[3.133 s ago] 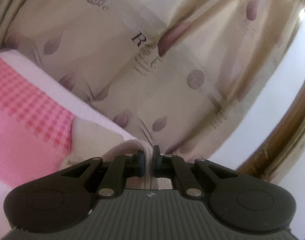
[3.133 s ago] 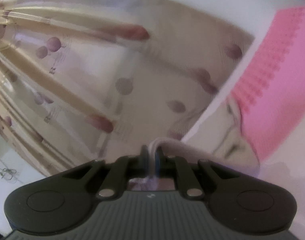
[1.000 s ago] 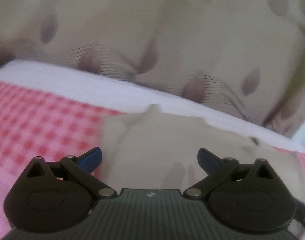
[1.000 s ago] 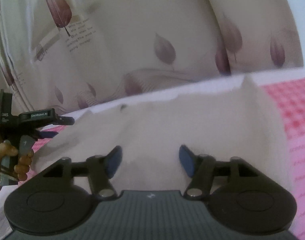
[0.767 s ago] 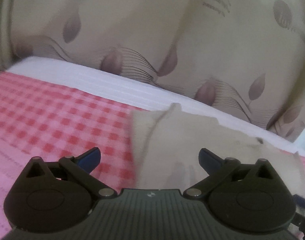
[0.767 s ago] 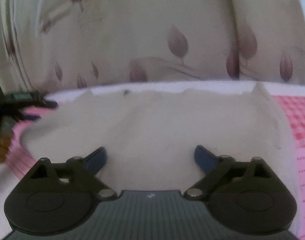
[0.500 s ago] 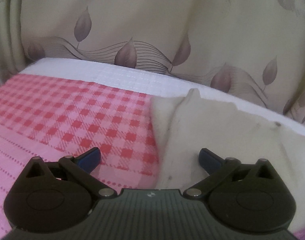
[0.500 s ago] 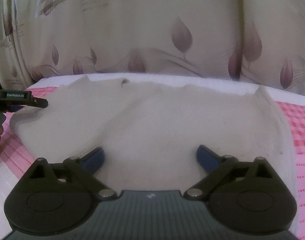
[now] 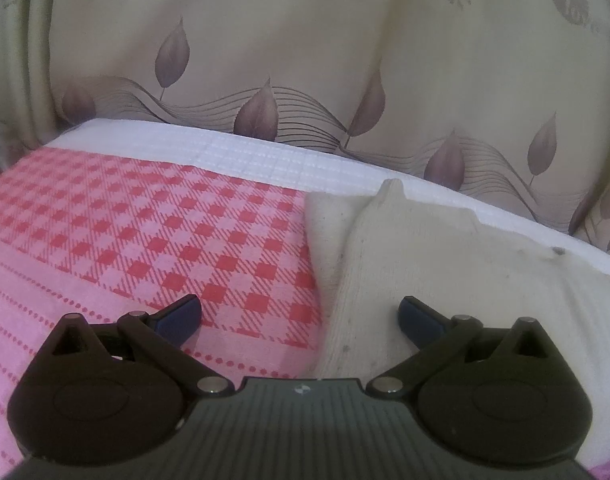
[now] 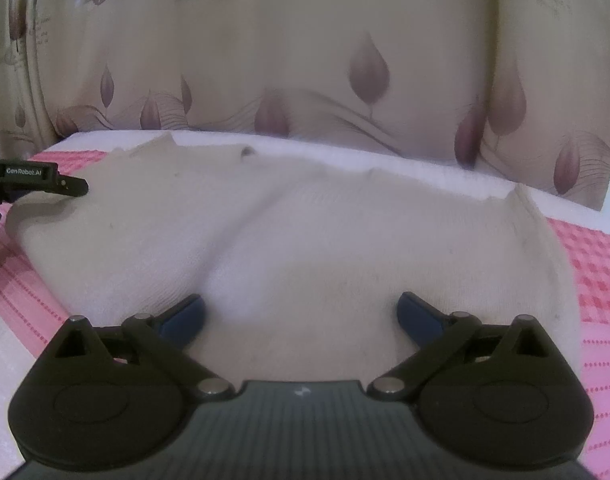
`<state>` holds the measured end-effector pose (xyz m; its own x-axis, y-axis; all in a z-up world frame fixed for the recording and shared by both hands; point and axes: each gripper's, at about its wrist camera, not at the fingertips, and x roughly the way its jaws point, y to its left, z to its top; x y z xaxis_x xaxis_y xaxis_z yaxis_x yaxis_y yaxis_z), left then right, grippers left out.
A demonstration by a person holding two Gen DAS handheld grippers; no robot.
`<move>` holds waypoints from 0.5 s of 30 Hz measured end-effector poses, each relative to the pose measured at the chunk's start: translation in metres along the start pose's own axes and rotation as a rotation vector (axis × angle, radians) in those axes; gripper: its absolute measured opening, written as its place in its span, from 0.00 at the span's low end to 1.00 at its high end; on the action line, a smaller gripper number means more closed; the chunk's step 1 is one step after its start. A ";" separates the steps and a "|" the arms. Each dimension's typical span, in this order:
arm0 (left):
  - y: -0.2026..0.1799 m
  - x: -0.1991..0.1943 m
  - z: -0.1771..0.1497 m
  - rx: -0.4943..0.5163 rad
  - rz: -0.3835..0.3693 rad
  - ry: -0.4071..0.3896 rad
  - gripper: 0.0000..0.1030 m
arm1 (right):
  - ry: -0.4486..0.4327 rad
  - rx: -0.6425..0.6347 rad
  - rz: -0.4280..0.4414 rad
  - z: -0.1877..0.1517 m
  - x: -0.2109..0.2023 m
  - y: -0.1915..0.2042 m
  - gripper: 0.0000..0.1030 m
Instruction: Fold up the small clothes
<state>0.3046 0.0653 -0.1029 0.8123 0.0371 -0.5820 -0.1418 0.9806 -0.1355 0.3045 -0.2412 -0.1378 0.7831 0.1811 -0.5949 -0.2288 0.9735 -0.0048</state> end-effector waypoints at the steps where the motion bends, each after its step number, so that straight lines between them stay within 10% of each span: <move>1: 0.000 0.000 0.000 0.002 0.000 0.001 1.00 | 0.001 -0.005 -0.003 0.000 0.000 0.001 1.00; 15: -0.001 -0.003 -0.001 0.015 -0.008 -0.010 1.00 | 0.005 -0.012 -0.016 0.001 -0.001 0.003 1.00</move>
<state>0.3019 0.0640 -0.1021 0.8193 0.0312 -0.5726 -0.1272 0.9835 -0.1284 0.3039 -0.2379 -0.1367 0.7840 0.1649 -0.5985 -0.2231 0.9745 -0.0237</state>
